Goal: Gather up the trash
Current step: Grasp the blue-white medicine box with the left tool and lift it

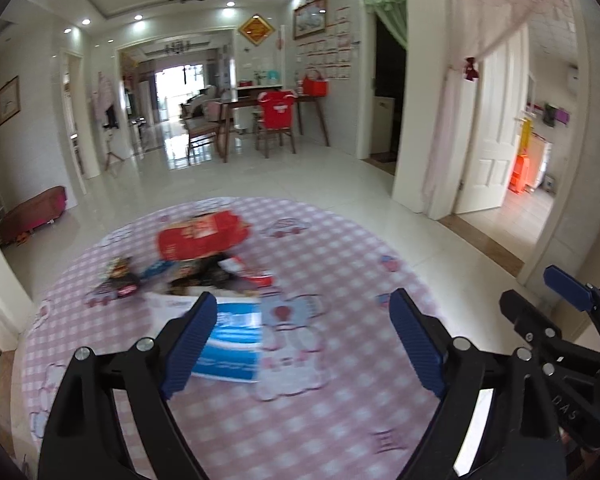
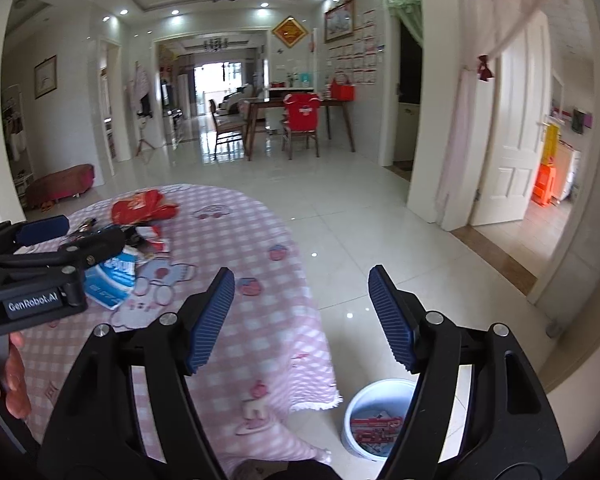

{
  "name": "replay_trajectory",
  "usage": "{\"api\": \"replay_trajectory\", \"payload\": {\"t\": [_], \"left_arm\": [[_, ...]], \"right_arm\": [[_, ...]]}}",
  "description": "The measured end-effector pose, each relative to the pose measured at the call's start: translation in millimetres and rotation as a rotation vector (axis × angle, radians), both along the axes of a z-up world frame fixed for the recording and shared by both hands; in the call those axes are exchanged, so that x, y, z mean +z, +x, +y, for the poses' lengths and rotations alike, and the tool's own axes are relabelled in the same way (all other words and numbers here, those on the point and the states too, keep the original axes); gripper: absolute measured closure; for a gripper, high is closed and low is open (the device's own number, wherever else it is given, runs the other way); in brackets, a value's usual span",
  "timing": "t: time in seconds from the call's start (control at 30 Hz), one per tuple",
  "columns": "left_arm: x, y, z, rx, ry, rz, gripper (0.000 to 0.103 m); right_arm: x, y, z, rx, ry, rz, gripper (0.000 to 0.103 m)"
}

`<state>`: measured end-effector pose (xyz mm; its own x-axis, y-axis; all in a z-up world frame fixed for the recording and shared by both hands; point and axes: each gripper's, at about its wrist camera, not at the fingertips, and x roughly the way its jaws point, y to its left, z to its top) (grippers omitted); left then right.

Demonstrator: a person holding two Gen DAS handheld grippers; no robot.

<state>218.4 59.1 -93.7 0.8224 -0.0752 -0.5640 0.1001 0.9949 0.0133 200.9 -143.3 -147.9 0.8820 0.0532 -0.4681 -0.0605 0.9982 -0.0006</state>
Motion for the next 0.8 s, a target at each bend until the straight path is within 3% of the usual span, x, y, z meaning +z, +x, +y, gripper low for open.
{"api": "replay_trajectory", "payload": {"t": [0.17,0.37,0.53,0.8], "left_arm": [[-11.4,-0.8,65.6,0.112,-0.004,0.026,0.014],[-40.2,10.9,116.5,0.177,-0.078,0.107,0.014],[-57.8,19.6,117.1,0.154,-0.093,0.156,0.014],[-61.4,34.5,71.4,0.036,-0.059,0.193,0.014]], "right_arm": [[-9.6,14.5,28.9,0.061,0.005,0.045,0.034],[-27.4,33.9,53.3,0.106,0.022,0.107,0.034],[-41.2,51.1,68.1,0.145,0.03,0.158,0.034],[-46.6,68.4,66.2,0.141,0.076,0.182,0.034]]}}
